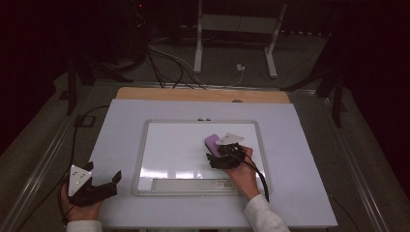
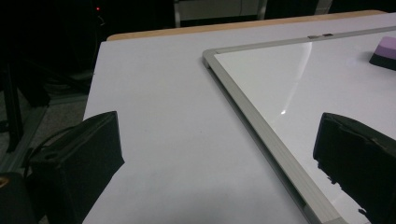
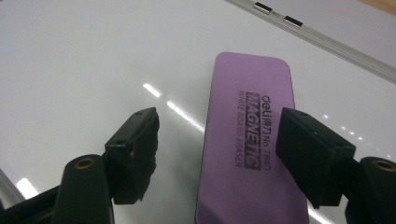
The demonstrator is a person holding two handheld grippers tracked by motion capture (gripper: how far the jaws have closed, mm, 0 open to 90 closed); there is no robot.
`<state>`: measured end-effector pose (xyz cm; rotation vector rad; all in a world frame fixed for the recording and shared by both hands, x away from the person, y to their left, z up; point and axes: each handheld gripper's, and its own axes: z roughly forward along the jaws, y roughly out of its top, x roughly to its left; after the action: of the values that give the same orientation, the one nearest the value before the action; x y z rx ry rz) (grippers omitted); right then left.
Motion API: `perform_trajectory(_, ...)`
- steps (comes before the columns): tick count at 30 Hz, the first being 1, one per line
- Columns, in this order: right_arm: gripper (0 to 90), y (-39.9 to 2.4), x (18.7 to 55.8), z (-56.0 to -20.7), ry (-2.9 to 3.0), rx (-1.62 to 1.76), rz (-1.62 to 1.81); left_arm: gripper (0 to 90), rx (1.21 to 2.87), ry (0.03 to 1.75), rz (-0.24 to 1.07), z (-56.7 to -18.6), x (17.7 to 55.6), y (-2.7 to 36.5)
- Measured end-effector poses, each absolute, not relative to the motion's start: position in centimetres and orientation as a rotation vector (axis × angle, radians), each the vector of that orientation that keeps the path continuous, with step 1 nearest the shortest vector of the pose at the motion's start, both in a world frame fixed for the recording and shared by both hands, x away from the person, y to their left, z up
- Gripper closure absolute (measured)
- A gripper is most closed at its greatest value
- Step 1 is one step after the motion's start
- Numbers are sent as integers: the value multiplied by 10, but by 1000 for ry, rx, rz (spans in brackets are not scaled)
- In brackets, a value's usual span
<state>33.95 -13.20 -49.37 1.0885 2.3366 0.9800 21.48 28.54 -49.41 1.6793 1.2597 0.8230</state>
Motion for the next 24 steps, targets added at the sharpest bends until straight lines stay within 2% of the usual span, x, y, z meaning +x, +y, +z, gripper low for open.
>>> perform_trajectory(15,275,-138,347,-493,2317,1102,937,21,1678,1259,822,-494,215,286)
perform_trajectory(24,366,-141,351,-494,2285,1117,836,21,1679,1259,822,-494,215,286)
